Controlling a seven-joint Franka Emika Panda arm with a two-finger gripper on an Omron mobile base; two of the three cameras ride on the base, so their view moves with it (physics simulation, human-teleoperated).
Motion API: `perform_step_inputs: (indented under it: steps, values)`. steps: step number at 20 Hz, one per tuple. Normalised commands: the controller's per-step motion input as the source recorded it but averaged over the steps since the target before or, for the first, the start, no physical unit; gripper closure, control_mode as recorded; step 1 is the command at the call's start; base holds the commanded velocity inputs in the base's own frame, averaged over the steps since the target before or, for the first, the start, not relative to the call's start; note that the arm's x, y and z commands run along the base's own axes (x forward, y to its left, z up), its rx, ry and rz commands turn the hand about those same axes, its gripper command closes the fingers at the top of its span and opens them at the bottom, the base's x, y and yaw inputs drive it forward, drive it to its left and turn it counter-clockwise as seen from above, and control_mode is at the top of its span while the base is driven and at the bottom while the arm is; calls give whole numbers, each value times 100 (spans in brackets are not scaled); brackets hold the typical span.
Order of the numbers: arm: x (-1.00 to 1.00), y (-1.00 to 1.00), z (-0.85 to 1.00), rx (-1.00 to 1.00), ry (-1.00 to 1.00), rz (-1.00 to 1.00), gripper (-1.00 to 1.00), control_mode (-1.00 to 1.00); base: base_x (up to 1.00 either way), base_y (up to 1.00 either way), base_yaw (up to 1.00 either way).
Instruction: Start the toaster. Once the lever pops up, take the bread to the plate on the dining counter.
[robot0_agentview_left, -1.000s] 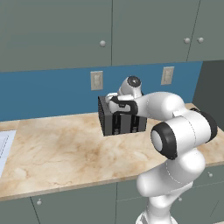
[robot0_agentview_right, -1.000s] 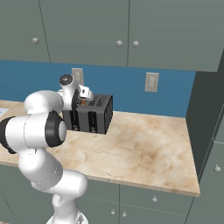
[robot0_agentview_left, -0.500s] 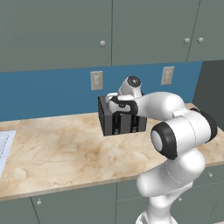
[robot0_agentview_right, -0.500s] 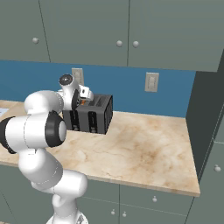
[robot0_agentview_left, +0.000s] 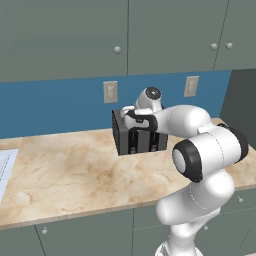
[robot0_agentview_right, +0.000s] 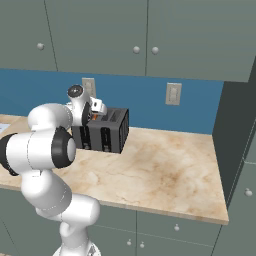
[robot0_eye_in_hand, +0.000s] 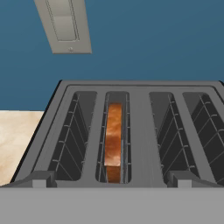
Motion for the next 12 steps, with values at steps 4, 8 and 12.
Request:
perform_step_inputs:
  steps: [4, 8, 12]
  values:
    - [0, 0, 0, 0, 0, 0, -100, -100, 0, 0, 0]
    - [0, 0, 0, 0, 0, 0, -100, -100, 0, 0, 0]
    - [0, 0, 0, 0, 0, 0, -100, -100, 0, 0, 0]
